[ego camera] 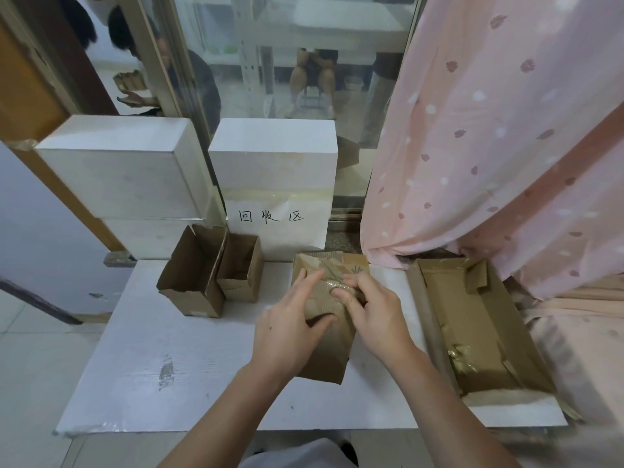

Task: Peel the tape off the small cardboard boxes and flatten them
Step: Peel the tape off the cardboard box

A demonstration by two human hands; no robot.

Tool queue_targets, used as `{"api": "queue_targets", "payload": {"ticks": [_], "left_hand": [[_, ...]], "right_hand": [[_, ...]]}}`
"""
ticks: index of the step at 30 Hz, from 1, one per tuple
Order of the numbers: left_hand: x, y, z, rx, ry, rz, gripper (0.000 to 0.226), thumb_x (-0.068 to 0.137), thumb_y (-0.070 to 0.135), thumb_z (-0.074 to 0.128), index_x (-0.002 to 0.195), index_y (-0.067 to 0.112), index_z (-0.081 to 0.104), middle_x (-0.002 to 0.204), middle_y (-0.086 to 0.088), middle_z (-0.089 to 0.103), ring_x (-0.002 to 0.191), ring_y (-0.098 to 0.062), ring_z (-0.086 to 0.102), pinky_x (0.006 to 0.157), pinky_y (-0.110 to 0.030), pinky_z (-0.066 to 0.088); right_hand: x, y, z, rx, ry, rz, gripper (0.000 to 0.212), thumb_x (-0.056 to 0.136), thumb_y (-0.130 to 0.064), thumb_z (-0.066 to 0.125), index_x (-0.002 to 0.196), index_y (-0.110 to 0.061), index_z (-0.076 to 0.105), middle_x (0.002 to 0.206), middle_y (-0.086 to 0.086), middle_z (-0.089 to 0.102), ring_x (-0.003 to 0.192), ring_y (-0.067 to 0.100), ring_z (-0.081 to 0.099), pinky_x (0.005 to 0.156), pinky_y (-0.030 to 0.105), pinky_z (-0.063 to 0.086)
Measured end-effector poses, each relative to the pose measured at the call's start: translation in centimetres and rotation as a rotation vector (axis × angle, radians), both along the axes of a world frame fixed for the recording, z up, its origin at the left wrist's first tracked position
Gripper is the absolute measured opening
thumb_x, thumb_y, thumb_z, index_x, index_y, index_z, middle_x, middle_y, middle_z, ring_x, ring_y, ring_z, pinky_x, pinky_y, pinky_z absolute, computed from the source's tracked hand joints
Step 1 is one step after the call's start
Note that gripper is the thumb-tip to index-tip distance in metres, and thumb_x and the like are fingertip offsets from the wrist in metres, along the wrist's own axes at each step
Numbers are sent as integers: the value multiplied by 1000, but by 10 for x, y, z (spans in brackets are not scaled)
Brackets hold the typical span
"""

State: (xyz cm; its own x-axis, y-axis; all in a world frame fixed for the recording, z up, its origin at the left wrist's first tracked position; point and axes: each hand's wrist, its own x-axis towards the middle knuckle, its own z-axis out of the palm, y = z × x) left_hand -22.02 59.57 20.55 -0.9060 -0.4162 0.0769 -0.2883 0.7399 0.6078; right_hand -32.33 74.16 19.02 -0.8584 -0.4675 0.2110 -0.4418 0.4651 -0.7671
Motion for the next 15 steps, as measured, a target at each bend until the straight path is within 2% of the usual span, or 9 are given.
{"api": "queue_targets", "payload": {"ticks": [3, 7, 9, 11, 13, 15], "left_hand": [[1, 0, 1, -2, 7, 4, 77, 89, 57, 72, 152, 55, 29, 164, 21, 34, 123, -12, 60, 91, -25, 41], [5, -2, 1, 22, 40, 8, 78, 88, 54, 75, 152, 53, 32, 157, 22, 44, 122, -15, 61, 93, -29, 45], [7, -3, 0, 32, 53, 13, 77, 88, 54, 75, 152, 52, 33, 155, 21, 48, 121, -16, 62, 92, -30, 45], [6, -2, -2, -9, 48, 4, 74, 90, 57, 71, 152, 53, 31, 159, 19, 44, 123, -15, 61, 90, -30, 45], [5, 0, -3, -43, 32, 1, 72, 91, 60, 67, 153, 54, 30, 165, 17, 34, 128, -14, 59, 89, -29, 44], [7, 1, -4, -44, 29, 1, 72, 92, 61, 66, 153, 55, 30, 167, 16, 29, 130, -12, 57, 90, -29, 45]], "right_hand": [[2, 0, 4, -23, 25, -8, 31, 97, -47, 55, 98, -19, 67, 104, -14, 72, 96, 6, 65, 84, 35, 53], [3, 1, 13, -26, -102, 39, 37, 96, -60, 45, 100, -30, 66, 107, -18, 70, 103, 7, 64, 90, 41, 53], [5, -2, 16, 38, -131, 43, 35, 90, -64, 57, 104, -31, 63, 110, -18, 68, 106, 7, 62, 92, 36, 51], [8, -6, 18, 129, -113, 7, 45, 77, -62, 76, 104, -31, 58, 109, -18, 64, 101, 6, 59, 88, 29, 48], [10, -11, 18, 155, -67, -25, 52, 70, -61, 82, 99, -29, 53, 101, -16, 61, 93, 8, 57, 81, 30, 47], [12, -13, 16, 138, -25, -24, 49, 74, -59, 80, 95, -23, 55, 96, -11, 62, 87, 13, 58, 79, 36, 49]]}}
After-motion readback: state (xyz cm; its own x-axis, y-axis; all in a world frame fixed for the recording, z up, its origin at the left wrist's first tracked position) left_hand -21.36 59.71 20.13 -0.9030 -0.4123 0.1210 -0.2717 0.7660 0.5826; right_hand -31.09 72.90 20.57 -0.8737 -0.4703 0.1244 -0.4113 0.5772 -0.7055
